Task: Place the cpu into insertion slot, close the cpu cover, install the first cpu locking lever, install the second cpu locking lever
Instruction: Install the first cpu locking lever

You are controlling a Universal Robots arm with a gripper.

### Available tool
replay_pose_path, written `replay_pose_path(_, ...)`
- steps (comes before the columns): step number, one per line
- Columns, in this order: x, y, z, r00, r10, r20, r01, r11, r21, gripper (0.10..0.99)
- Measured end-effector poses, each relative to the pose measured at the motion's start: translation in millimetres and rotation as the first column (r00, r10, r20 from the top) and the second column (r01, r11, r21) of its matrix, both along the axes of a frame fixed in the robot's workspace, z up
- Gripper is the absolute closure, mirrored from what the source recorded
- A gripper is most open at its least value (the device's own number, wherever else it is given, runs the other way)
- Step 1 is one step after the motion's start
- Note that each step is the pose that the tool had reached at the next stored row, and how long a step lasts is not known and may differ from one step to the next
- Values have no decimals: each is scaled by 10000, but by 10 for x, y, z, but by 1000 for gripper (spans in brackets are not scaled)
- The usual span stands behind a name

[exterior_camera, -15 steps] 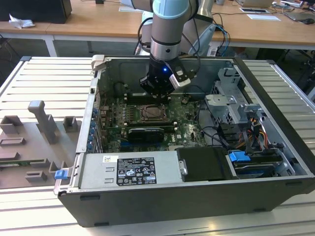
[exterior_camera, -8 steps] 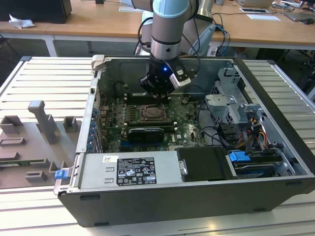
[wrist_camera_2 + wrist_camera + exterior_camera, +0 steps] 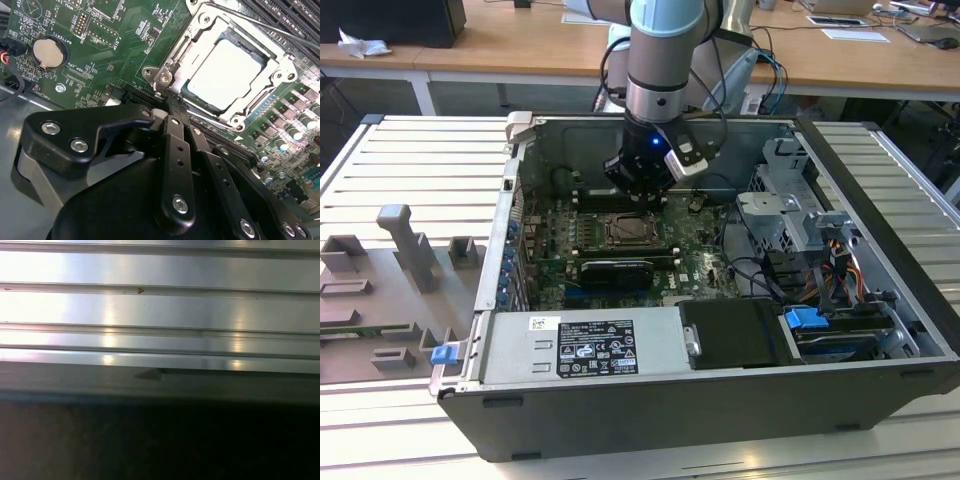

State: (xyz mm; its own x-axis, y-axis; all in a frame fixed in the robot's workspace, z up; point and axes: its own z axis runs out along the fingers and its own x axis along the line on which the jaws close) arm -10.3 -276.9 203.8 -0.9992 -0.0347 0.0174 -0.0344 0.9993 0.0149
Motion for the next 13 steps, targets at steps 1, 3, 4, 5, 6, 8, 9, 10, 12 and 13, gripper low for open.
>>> replay_pose_path(1, 0, 0, -8, 10000, -1, 0, 1, 10000, -25, 980)
replay_pose_path(3, 1, 0, -15, 10000, -2, 1, 2, 10000, -56, 980)
replay_pose_path(4, 1, 0, -17, 10000, -2, 1, 2, 10000, -74, 980)
replay_pose_path(5, 2, 0, -17, 10000, -1, 1, 1, 10000, -86, 980)
replay_pose_path(6, 2, 0, -17, 10000, -2, 1, 2, 10000, -92, 980)
replay_pose_path(8, 3, 1, -12, 10000, -4, 3, 5, 10000, -90, 980)
replay_pose_path(9, 3, 1, -8, 10000, -5, 5, 5, 10000, -86, 980)
replay_pose_path(10, 4, 1, -5, 10000, -4, 6, 4, 10000, -84, 980)
replay_pose_path(12, 5, -1, -3, 10000, -6, 5, 6, 9999, -117, 980)
replay_pose_path(13, 6, -1, -4, 10000, -6, 3, 6, 9999, -131, 980)
